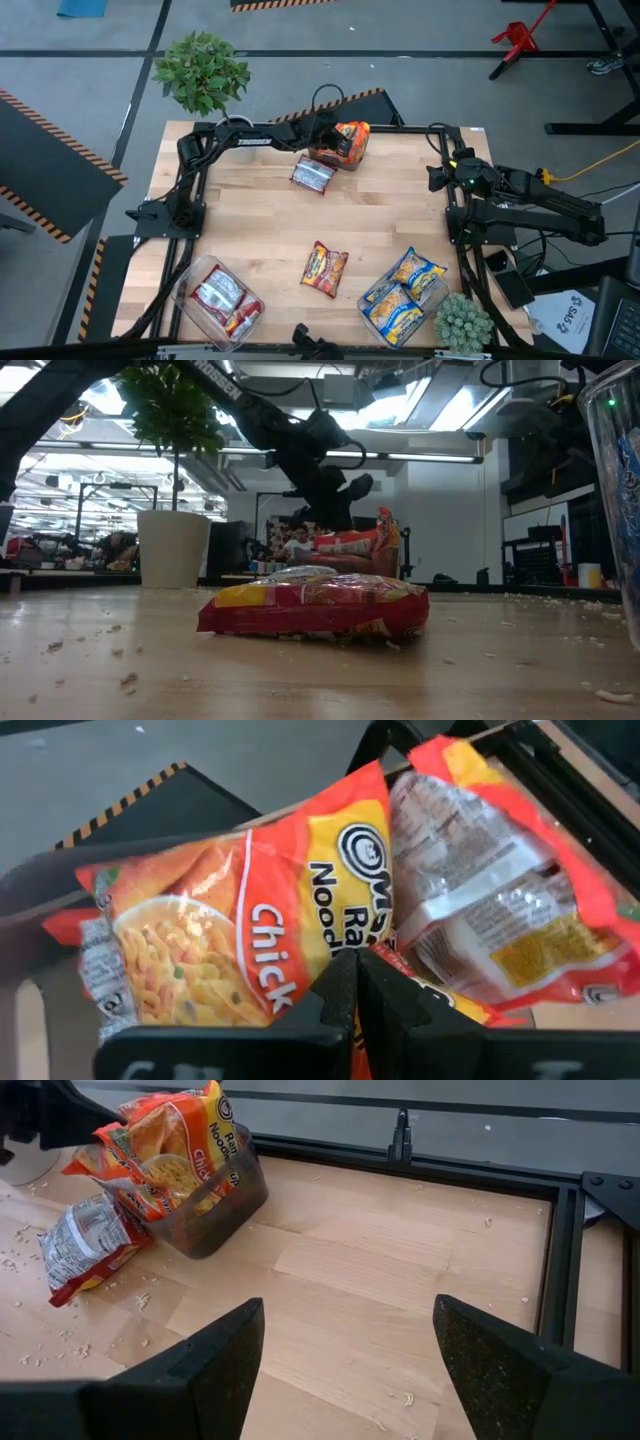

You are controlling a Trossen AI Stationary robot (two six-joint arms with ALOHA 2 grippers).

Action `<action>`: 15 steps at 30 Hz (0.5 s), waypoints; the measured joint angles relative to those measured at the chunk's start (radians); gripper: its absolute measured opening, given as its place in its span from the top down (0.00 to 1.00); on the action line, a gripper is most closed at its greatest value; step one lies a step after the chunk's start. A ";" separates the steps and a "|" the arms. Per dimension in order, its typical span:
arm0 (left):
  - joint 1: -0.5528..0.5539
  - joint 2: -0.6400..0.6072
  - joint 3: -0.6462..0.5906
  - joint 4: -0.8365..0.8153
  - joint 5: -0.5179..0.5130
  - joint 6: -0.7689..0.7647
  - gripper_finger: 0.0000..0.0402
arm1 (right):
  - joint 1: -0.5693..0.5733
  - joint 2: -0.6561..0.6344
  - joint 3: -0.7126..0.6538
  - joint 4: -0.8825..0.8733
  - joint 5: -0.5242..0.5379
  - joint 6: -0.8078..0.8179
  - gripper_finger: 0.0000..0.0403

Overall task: Sort Maruchan noodles
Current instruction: Put the orange noodle pack into the black bin, then put the red noodle pack into the left transparent bin

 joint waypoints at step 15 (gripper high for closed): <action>-0.054 -0.193 -0.001 -0.090 0.199 0.159 0.81 | 0.000 0.000 0.000 0.000 -0.022 -0.001 0.30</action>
